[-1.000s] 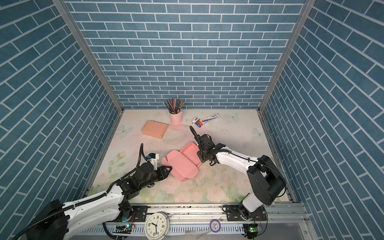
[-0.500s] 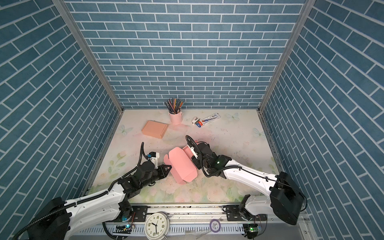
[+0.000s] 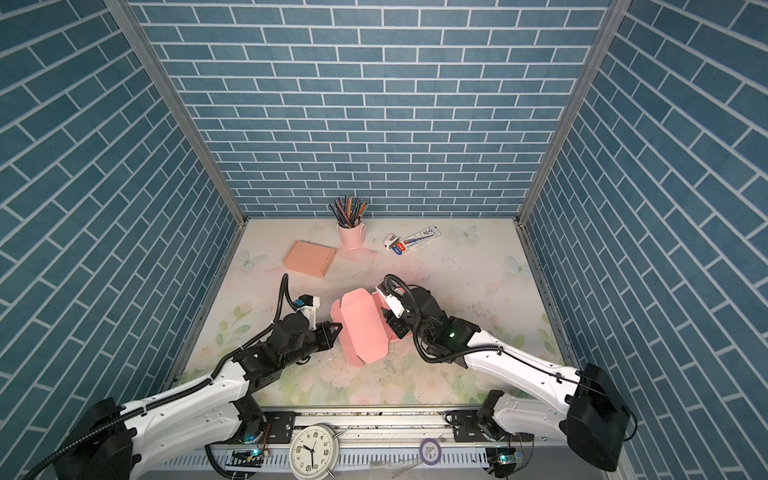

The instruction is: Fold the paper box

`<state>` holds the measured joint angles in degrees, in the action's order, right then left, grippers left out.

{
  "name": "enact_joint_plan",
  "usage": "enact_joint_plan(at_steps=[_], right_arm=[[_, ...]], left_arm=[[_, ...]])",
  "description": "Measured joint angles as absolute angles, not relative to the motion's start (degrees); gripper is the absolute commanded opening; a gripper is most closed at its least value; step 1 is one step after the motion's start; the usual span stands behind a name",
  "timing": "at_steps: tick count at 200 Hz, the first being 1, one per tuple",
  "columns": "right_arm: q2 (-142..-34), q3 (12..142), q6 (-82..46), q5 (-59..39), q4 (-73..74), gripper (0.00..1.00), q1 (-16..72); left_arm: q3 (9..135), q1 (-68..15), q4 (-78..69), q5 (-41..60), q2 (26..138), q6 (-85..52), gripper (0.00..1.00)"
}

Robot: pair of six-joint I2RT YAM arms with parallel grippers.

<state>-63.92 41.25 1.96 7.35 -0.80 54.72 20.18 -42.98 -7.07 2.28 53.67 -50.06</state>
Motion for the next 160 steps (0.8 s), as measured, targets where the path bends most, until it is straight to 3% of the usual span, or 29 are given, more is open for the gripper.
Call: enact_joint_plan(at_steps=[83,160], right_arm=[[-62.35,39.03,10.33,0.91,8.21,0.47,54.13],[-64.82,38.83,15.53,-16.95,19.7,0.51,44.16]], left_arm=[[30.81,-39.64,3.92,6.98,53.82,-36.03,0.0],[46.59,-39.62,20.03,9.28,60.27,-20.97,0.01]])
